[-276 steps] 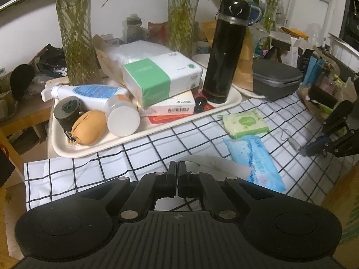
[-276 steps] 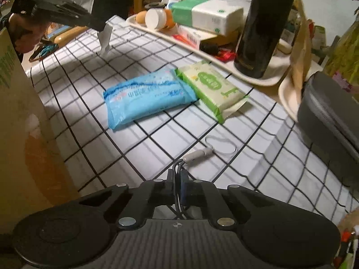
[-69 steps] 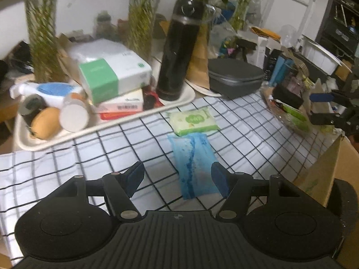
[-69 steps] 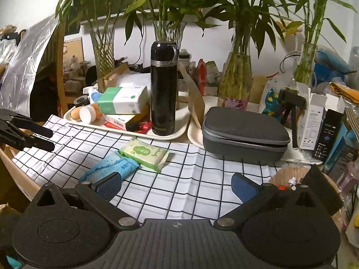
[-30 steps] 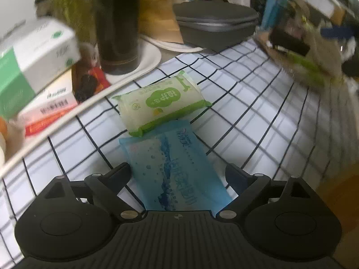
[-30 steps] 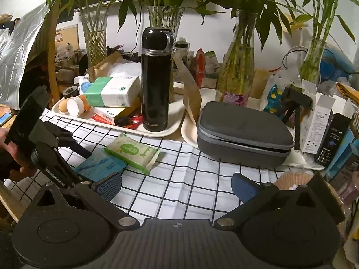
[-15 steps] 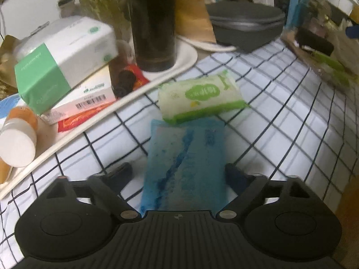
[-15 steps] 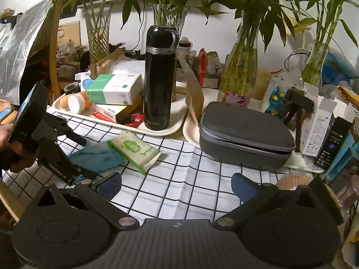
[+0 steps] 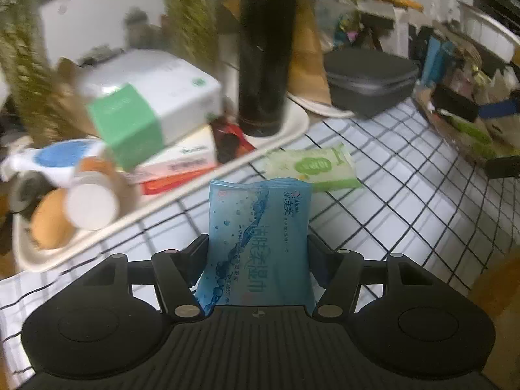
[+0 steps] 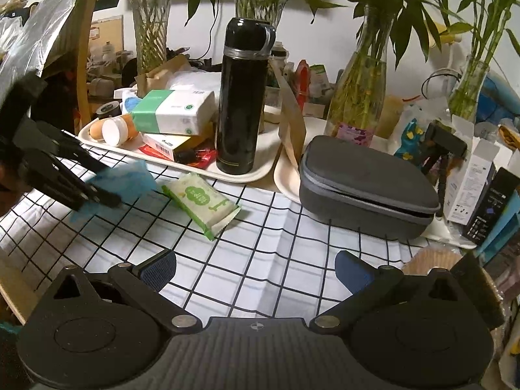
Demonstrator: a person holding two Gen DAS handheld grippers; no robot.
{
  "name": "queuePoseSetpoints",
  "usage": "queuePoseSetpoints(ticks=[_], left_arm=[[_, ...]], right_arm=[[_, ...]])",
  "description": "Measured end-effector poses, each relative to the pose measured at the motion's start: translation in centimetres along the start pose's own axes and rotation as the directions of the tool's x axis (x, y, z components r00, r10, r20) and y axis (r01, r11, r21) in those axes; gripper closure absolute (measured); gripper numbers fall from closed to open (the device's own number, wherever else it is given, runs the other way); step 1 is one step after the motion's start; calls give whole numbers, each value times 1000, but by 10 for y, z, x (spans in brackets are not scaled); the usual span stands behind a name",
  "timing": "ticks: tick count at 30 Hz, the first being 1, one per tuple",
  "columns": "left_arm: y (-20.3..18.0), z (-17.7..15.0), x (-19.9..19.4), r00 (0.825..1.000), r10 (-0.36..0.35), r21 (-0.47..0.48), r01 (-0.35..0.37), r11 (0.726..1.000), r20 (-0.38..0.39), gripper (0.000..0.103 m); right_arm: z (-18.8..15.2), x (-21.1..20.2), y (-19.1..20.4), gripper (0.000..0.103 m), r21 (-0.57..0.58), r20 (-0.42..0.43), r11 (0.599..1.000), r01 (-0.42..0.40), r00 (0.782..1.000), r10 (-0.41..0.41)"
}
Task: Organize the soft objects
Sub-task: 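Close the right tool on the green wipes packet while the left tool lifts the blue packet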
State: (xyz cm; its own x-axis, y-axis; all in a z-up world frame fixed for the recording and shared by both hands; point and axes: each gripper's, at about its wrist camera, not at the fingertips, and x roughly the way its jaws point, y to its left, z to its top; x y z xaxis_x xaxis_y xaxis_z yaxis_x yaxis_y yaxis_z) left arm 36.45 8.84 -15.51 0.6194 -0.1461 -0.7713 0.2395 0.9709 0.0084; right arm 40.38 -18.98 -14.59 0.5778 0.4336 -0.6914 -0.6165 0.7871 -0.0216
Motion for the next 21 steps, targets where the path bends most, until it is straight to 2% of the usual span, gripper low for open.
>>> queuePoseSetpoints(ticks=[4, 12, 17, 21], left_arm=[[2, -7, -30, 997, 53, -15, -52, 999, 56, 41], [5, -21, -79, 973, 147, -54, -140, 989, 176, 41], [15, -29, -99, 966, 179, -154, -151, 976, 189, 41], [19, -37, -107, 965, 185, -180, -151, 972, 188, 41]], right_arm=[[1, 6, -1, 0, 4, -5, 1000, 4, 1000, -4], [6, 16, 2, 0, -15, 9, 1000, -14, 1000, 15], [11, 20, 4, 0, -76, 37, 997, -29, 999, 32], [15, 28, 4, 0, -87, 59, 994, -59, 996, 64]])
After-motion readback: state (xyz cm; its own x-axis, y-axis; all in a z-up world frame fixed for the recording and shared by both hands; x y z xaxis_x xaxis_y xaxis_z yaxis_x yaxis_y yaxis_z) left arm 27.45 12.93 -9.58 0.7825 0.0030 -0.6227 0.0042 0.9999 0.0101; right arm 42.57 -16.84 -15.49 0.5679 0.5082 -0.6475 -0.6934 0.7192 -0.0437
